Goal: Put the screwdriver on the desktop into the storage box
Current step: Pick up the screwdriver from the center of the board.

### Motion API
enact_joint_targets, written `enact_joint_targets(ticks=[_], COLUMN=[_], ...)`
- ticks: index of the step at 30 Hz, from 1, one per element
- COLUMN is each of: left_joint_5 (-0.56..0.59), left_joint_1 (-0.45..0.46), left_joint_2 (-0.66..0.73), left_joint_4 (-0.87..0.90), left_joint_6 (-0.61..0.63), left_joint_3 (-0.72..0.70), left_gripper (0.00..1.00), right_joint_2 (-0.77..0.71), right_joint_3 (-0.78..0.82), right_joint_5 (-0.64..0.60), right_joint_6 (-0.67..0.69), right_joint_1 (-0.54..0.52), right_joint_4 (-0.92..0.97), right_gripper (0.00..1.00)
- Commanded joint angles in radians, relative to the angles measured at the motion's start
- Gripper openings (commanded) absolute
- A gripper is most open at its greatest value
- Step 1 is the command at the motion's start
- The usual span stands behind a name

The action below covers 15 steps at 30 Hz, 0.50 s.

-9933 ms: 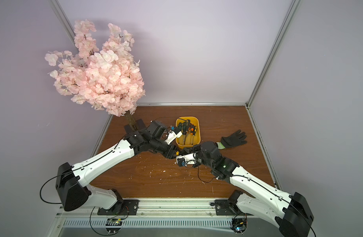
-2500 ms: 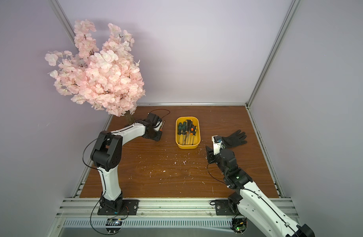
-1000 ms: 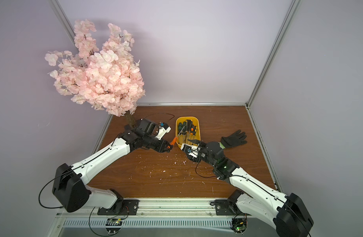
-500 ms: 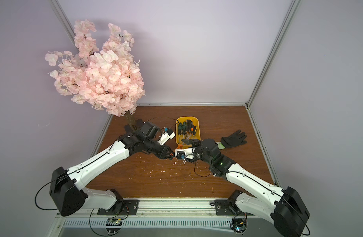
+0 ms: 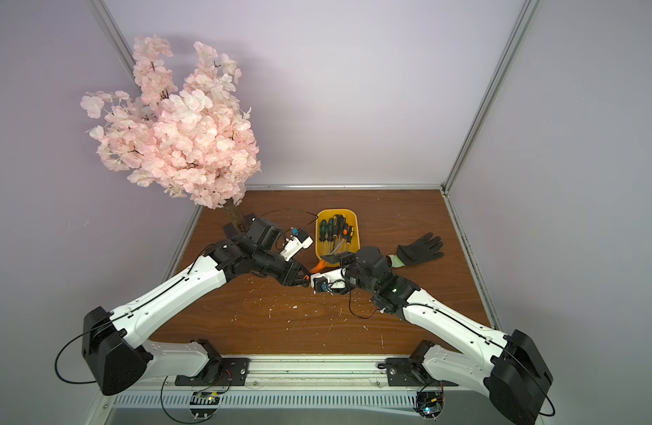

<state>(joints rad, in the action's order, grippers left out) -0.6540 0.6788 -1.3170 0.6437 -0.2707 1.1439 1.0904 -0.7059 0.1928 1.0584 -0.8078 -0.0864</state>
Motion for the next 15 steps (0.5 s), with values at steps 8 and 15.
enact_joint_targets(ticks=[8, 15], left_joint_5=[-0.042, -0.018], left_joint_1=[0.024, 0.024], left_joint_2=[0.031, 0.040], left_joint_4=[0.004, 0.004], left_joint_6=[-0.001, 0.006], left_joint_3=[0.042, 0.045], left_gripper=[0.00, 0.00], right_joint_2=[0.025, 0.044], right_joint_3=[-0.053, -0.075], right_joint_5=[0.005, -0.032], right_joint_6=[0.017, 0.020], right_joint_1=[-0.031, -0.042], right_joint_4=[0.004, 0.018], right_gripper=[0.47, 0.15])
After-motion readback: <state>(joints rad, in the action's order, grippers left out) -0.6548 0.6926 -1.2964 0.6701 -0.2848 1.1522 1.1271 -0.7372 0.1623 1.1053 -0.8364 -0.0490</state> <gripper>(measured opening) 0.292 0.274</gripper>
